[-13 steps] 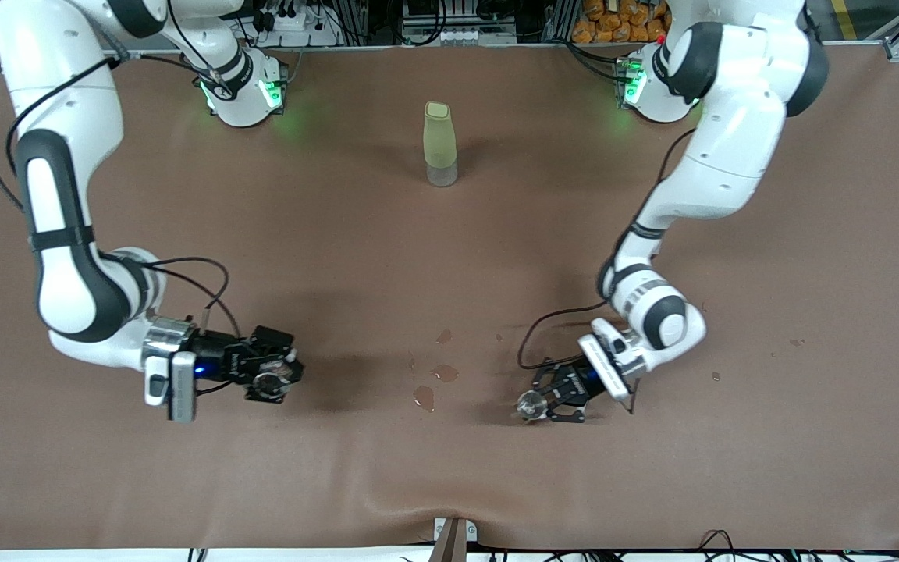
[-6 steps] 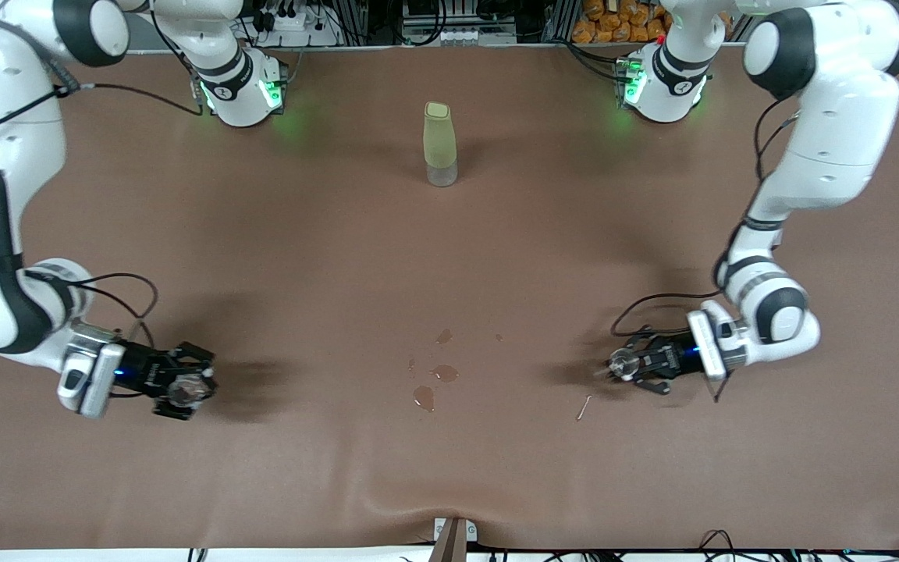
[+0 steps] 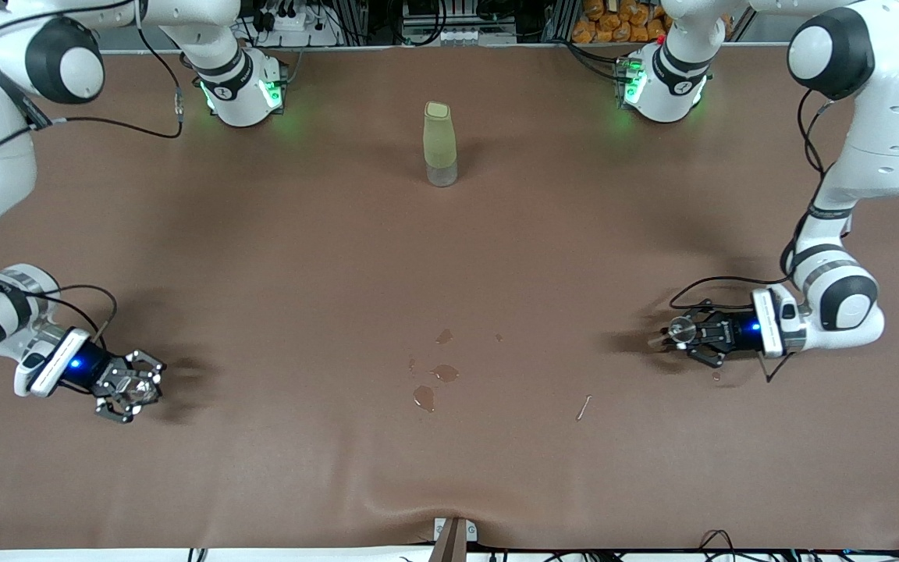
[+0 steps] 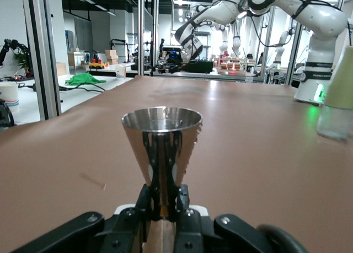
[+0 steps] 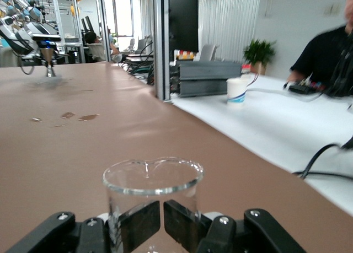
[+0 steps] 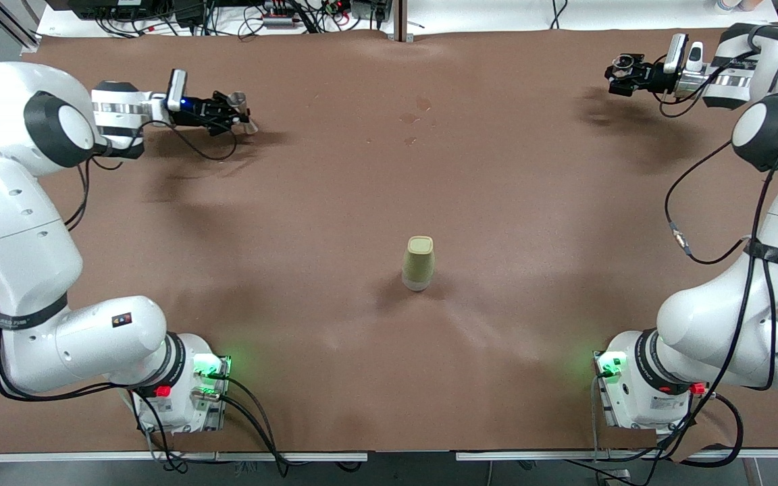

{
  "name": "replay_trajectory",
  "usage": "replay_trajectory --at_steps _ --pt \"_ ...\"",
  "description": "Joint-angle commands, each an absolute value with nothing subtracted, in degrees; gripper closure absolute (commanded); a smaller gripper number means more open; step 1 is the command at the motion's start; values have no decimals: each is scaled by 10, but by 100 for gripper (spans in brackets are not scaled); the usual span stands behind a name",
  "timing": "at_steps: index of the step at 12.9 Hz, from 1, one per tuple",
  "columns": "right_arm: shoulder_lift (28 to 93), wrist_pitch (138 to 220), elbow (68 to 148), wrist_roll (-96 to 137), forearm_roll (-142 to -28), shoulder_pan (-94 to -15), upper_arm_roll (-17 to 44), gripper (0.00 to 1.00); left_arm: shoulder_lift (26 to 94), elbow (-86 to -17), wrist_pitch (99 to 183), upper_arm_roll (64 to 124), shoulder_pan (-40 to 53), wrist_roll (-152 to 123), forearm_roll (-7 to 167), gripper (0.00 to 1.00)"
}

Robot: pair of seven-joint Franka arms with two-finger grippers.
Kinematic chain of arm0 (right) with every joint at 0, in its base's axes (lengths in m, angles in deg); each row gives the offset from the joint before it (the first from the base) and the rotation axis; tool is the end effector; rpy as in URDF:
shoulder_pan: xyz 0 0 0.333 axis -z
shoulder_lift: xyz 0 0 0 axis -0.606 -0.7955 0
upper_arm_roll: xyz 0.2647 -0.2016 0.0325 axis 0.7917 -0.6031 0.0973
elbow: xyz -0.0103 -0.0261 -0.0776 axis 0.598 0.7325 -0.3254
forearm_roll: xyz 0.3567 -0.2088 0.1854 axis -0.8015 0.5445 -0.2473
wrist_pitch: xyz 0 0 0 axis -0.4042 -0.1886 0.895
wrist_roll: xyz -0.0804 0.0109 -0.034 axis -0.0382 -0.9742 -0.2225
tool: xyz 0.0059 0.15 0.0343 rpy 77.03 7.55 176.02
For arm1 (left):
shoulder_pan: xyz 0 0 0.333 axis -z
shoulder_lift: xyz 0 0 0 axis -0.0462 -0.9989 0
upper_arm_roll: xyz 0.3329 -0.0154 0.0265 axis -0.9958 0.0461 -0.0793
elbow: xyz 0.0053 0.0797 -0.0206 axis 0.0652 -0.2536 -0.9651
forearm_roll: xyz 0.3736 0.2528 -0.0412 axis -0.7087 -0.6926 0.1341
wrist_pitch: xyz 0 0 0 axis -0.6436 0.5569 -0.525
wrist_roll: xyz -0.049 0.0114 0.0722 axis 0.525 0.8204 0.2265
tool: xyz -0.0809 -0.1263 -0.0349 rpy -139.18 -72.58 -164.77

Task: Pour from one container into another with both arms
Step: 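Carry the beaker back with the right gripper while the left gripper returns the jigger, then set down the jigger and beaker and open both grippers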

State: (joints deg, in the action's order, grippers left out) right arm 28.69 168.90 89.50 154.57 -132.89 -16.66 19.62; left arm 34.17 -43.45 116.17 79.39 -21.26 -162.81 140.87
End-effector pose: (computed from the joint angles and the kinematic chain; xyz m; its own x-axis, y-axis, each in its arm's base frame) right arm 0.7671 -0.1492 0.0933 0.0414 0.2488 0.9677 0.8918 -0.4459 0.0765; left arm 0.6763 0.0338 0.0737 0.0385 -0.1804 0.9828 -0.9991 -0.0219 0.0351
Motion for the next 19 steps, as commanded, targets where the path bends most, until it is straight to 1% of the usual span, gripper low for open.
replay_trajectory --at_steps 1,3,5,7,8,10,12,13,14,15,16,17,18,19 --pt "247 1690 847 1619 -1365 -162 206 100 345 -440 1150 797 -234 -1650 1373 100" --pt "244 1695 848 1613 -1364 -152 205 100 335 -441 1128 797 -250 -1653 1360 100" --pt "239 1721 851 1606 -1358 -145 204 100 325 -441 1120 796 -264 -1663 1347 100" --pt "213 1721 853 1579 -1356 -138 203 100 324 -442 1114 796 -271 -1675 1338 100" --pt "211 1720 860 1546 -1344 -137 202 100 320 -442 1113 796 -273 -1675 1330 100" --pt "212 1720 860 1464 -1286 -134 200 100 318 -443 1112 796 -279 -1676 1323 100" --pt "214 1720 858 1425 -1263 -127 200 100 317 -443 1110 795 -286 -1684 1322 100" --pt "214 1720 857 1424 -1263 -127 200 55 315 -443 1108 795 -287 -1685 1322 100" --pt "213 1719 857 1425 -1269 -126 200 1 315 -443 1108 794 -287 -1685 1322 100" --pt "214 1719 857 1426 -1270 -124 200 0 315 -443 1108 794 -288 -1685 1322 100" --pt "214 1719 858 1427 -1270 -124 200 0 315 -443 1108 794 -288 -1685 1322 86" --pt "214 1718 858 1426 -1270 -124 201 0 314 -443 1108 794 -288 -1685 1323 67" --pt "215 1713 858 1426 -1270 -123 202 0 311 -442 1108 794 -288 -1685 1323 52" --pt "218 1706 858 1424 -1270 -123 202 0 310 -442 1107 793 -288 -1680 1324 1"
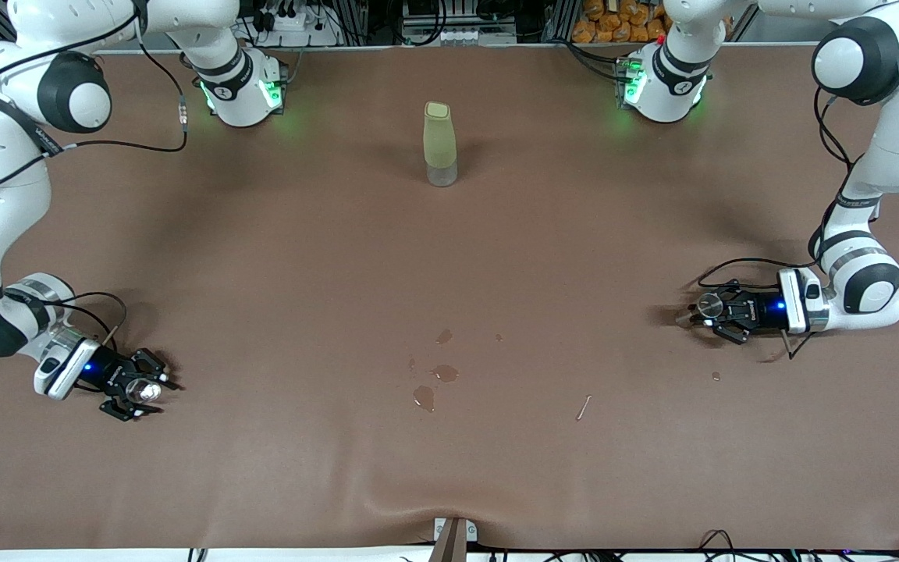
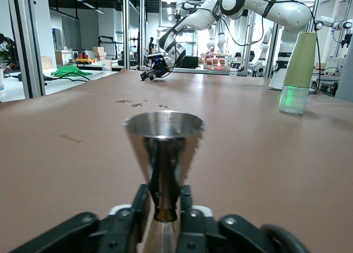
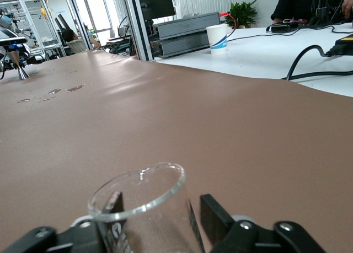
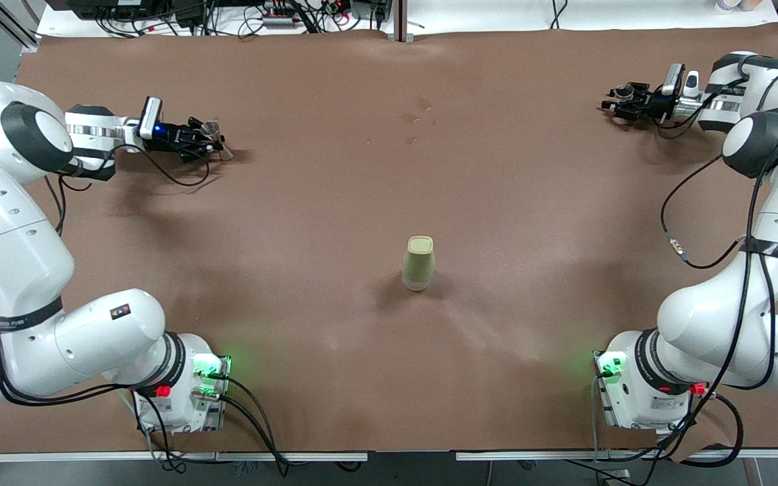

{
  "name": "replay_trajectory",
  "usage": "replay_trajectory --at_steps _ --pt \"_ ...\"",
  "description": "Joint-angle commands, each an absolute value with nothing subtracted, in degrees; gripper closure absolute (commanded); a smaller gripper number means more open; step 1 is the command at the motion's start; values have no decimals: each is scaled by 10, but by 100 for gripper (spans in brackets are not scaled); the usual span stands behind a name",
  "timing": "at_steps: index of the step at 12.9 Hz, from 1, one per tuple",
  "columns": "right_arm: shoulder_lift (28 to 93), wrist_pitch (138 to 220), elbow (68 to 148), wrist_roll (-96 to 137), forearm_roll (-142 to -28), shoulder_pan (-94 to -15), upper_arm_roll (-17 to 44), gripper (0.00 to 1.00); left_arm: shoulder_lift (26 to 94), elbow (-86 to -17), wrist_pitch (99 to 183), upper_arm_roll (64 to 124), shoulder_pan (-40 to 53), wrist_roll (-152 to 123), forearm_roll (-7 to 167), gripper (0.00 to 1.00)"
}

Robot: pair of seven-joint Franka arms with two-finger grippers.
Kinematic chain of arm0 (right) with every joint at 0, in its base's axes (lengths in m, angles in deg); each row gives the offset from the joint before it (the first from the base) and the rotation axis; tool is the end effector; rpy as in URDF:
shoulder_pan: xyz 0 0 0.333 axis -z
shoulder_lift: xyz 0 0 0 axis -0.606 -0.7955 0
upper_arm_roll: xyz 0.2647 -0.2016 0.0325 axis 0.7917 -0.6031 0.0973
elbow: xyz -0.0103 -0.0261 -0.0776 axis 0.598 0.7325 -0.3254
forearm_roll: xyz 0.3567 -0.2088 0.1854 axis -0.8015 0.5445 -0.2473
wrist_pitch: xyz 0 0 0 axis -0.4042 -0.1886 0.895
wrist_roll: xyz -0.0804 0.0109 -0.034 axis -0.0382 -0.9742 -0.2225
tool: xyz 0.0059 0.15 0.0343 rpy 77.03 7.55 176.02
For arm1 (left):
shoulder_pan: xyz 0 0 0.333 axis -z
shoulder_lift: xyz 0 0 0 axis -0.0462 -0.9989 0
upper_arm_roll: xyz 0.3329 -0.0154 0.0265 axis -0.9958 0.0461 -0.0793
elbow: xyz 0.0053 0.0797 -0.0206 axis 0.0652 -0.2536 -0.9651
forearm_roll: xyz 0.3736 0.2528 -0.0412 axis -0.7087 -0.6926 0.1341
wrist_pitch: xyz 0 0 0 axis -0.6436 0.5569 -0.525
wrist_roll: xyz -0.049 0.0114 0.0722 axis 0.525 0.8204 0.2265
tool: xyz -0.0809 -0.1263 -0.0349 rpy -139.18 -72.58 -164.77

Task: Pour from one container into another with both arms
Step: 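Set down the jigger and beaker and open both grippers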

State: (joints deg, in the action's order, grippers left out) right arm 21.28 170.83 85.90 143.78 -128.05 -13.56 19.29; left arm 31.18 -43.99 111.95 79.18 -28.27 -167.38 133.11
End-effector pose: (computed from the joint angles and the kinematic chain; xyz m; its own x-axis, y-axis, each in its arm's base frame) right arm 0.7391 -0.1923 0.0116 0.2959 0.2103 0.9318 0.8481 -0.5067 -0.1549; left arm 0.6264 0.1030 0.0340 0.0393 -0.1755 0.9837 -0.9989 0.0194 0.0434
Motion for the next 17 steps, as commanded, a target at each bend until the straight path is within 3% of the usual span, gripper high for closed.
replay_trajectory --at_steps 1,4,9,14,17 --pt "224 1699 859 1423 -1270 -122 201 0 307 -441 1108 793 -289 -1678 1324 0" --pt "239 1685 861 1408 -1267 -115 201 0 309 -438 1107 778 -295 -1651 1323 0" --pt "280 1680 862 1367 -1257 -119 199 0 312 -372 1109 685 -289 -1560 1276 0" --pt "362 1684 862 1191 -1129 -137 200 0 327 -278 1109 658 -287 -1385 1184 0" --pt "406 1684 862 1106 -1086 -158 199 0 374 -255 1109 657 -262 -1239 1120 0"
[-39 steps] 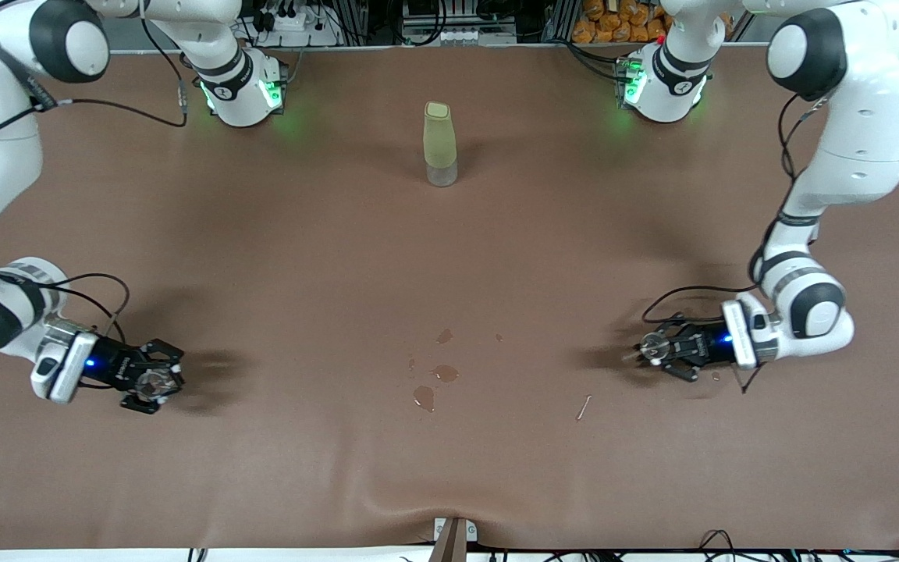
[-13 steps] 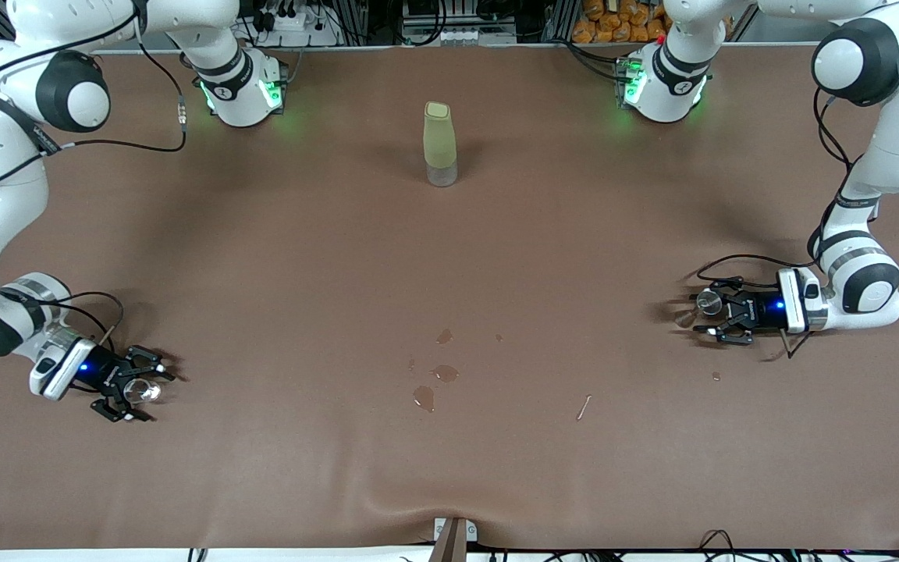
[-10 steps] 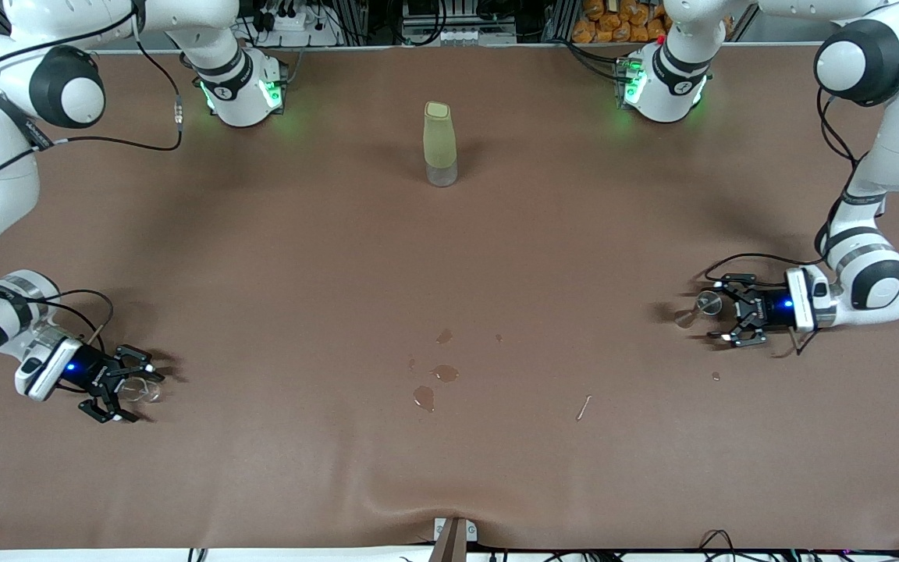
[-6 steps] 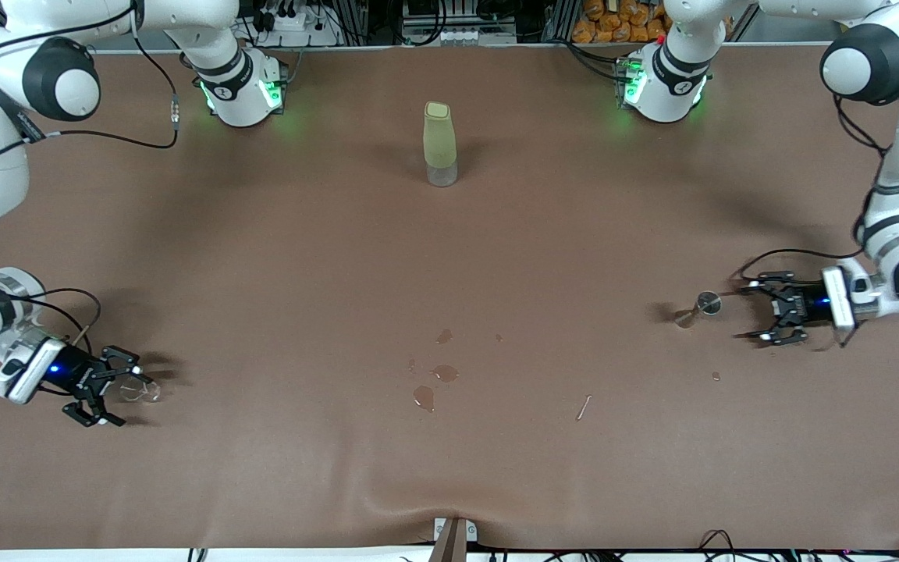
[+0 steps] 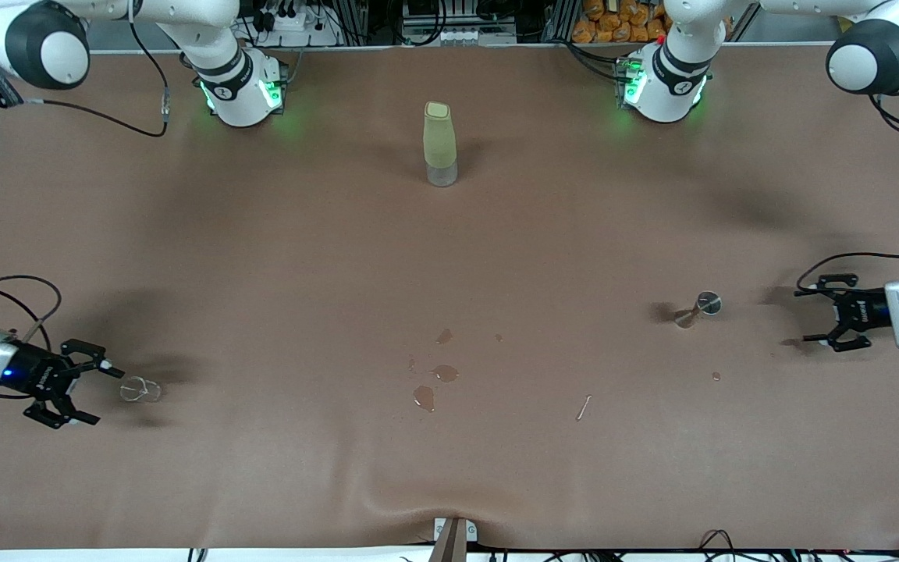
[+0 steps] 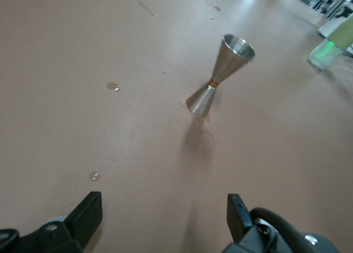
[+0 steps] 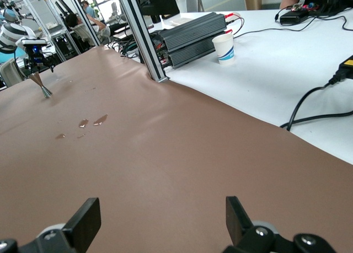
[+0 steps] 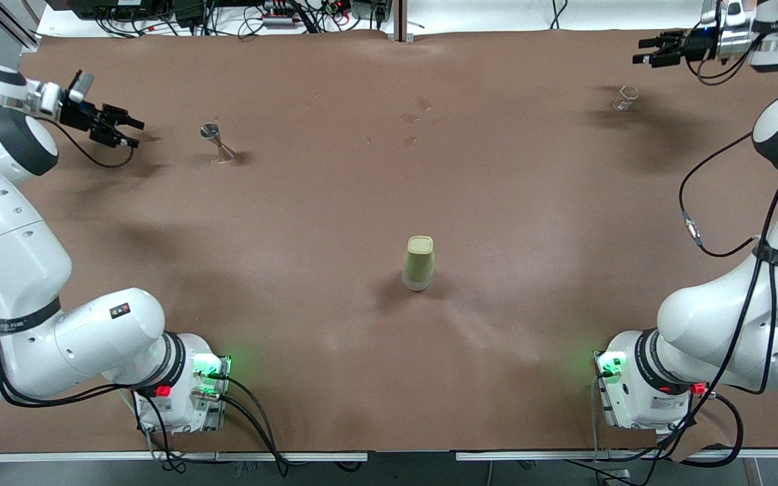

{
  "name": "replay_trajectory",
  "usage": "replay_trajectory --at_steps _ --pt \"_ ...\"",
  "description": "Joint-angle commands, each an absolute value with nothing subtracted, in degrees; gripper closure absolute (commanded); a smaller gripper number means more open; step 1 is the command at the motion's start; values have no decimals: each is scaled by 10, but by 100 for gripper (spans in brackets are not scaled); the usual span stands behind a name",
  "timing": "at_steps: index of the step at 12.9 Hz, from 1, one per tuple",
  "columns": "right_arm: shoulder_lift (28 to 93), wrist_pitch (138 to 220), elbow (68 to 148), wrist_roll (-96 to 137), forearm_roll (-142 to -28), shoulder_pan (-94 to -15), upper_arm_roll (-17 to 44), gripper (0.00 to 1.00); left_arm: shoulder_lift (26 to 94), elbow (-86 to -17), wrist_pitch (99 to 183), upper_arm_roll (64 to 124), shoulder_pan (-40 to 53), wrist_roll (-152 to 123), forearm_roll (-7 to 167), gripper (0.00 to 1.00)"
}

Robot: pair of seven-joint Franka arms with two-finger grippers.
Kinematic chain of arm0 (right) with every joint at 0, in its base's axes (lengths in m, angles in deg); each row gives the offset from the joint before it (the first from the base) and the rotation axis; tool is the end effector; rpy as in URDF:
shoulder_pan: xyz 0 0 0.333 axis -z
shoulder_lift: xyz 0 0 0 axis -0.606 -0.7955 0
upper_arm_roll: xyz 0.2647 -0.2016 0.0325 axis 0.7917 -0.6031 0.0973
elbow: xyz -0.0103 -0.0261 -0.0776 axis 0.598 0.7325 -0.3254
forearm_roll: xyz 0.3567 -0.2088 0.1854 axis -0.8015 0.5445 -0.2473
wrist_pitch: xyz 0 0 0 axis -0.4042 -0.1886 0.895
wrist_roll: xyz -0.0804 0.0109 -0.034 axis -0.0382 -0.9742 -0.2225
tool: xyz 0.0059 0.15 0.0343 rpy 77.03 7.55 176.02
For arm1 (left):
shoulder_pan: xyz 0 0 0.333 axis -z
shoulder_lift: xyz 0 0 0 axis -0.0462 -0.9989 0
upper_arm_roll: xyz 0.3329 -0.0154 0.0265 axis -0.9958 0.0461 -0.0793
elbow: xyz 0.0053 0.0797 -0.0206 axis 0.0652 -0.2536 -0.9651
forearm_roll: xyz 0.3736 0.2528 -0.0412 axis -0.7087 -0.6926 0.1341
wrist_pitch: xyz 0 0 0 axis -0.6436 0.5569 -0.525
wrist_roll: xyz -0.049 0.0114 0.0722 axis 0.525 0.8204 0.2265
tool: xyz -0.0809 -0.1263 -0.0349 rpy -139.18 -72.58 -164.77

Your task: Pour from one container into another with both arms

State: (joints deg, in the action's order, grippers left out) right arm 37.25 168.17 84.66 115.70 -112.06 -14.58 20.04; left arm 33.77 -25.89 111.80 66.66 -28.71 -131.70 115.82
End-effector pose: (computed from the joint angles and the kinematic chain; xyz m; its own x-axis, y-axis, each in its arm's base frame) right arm 0.7810 -0.1918 0.2177 0.4723 0.3026 0.8279 0.8228 -0.4883 -0.2909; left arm 0.6613 0.3034 0.1342 0.4760 -0.5750 0.6654 -0.8777 -0.2631 0.4004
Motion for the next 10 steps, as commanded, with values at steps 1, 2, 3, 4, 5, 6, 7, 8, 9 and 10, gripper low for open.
replay_trajectory --at_steps 1,2,3,4,5,6,7,8,9,10 --pt "425 1682 864 1065 -1066 -163 200 0 401 -256 1109 658 -250 -1183 1091 0" --pt "445 1680 867 1021 -1044 -168 200 0 435 -256 1109 658 -232 -1121 1058 0" --pt "469 1680 869 984 -1018 -177 200 0 468 -257 1109 659 -211 -1062 1025 0" --pt "496 1680 876 943 -992 -184 200 0 499 -258 1109 661 -190 -1001 991 0" --pt "521 1680 883 904 -963 -193 200 0 526 -261 1109 663 -175 -947 966 0" --pt "548 1680 890 865 -934 -201 200 0 550 -269 1109 664 -159 -902 951 0" --pt "574 1680 904 832 -908 -208 200 0 570 -276 1107 664 -147 -852 949 0" --pt "601 1681 920 804 -885 -216 200 0 589 -284 1105 664 -127 -787 941 0" --pt "626 1682 934 782 -863 -224 200 0 607 -288 1086 664 -104 -697 921 0" --pt "650 1681 945 752 -841 -232 200 0 621 -291 1079 665 -80 -622 898 0"
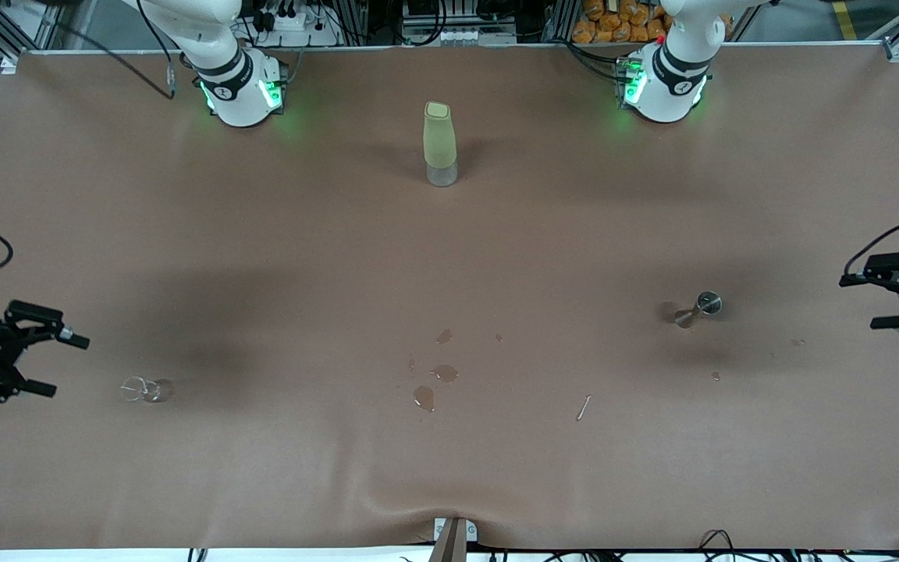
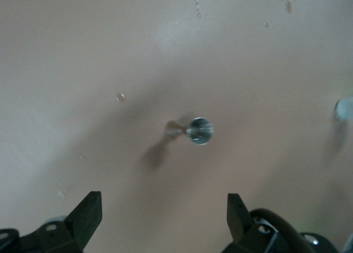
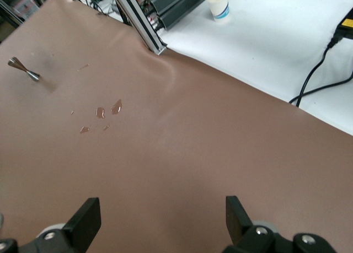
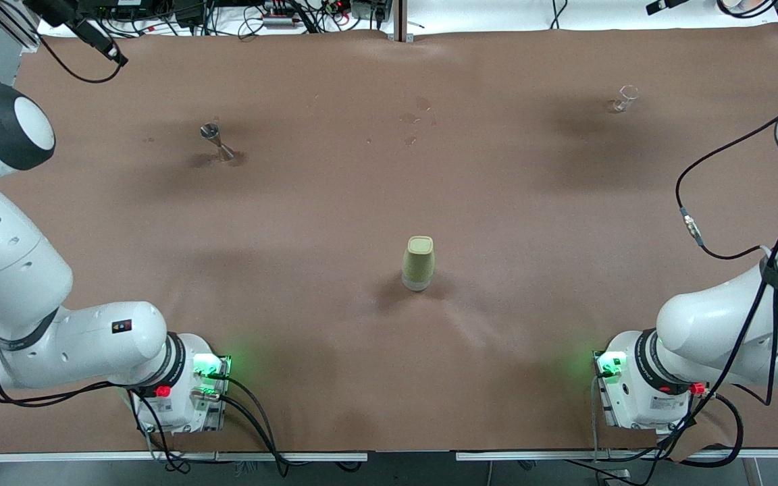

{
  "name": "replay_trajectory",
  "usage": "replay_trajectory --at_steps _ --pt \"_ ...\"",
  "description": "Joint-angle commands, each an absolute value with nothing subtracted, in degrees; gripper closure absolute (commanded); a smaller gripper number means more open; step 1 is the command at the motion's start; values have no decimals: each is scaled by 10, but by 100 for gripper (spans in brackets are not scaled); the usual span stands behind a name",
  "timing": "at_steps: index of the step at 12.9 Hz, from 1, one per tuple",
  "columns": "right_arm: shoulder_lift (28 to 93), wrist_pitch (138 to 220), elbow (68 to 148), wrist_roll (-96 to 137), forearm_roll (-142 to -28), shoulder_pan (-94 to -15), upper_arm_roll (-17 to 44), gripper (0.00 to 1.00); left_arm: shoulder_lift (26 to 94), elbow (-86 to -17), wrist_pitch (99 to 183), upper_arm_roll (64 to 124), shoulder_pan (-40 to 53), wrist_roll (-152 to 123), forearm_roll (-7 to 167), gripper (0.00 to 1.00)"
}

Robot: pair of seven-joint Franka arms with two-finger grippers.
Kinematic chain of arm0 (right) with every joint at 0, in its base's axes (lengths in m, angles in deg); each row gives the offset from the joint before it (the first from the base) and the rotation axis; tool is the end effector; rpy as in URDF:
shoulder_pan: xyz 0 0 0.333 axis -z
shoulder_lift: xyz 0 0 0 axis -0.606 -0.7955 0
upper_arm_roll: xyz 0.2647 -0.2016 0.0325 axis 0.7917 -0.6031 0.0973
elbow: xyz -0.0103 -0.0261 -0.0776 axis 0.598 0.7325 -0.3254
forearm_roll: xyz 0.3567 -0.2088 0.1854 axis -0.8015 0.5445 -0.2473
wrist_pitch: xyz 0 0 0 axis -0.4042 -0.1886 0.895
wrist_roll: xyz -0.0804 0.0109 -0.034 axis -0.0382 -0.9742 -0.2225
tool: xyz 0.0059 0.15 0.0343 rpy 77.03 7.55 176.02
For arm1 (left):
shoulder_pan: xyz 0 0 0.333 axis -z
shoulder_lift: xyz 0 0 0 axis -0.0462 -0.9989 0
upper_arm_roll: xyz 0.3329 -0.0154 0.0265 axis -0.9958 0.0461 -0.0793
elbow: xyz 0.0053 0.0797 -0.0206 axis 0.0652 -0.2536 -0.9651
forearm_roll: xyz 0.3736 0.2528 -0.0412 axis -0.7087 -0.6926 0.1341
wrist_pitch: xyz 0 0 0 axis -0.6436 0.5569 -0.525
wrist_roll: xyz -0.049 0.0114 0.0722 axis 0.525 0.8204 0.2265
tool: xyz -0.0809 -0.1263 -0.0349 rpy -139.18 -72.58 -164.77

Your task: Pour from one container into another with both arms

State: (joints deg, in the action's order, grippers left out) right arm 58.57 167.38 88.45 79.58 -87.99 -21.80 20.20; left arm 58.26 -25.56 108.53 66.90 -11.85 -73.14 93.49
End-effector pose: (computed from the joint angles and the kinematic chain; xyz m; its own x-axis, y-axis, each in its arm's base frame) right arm 0.7603 -0.1118 0.4361 0.7180 0.4495 0.5313 0.6682 -0.6589 -0.3455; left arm 0.7084 0.1435 0.4247 0.8384 -0.5407 0.0689 -0.5169 -0.7486 0.4152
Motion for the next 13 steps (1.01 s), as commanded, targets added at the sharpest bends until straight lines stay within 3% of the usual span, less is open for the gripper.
replay_trajectory --at_steps 1,5,8,13 --pt "674 1680 966 720 -822 -236 200 0 635 -296 1079 666 -59 -575 889 0" --pt "792 1677 1037 534 -684 -291 203 0 660 -305 1079 668 13 -318 861 0" --pt "836 1637 1066 448 -636 -302 203 0 666 -304 1079 668 85 -140 802 0" --pt "895 1593 1079 286 -510 -303 214 0 661 -300 1052 663 83 -206 729 0"
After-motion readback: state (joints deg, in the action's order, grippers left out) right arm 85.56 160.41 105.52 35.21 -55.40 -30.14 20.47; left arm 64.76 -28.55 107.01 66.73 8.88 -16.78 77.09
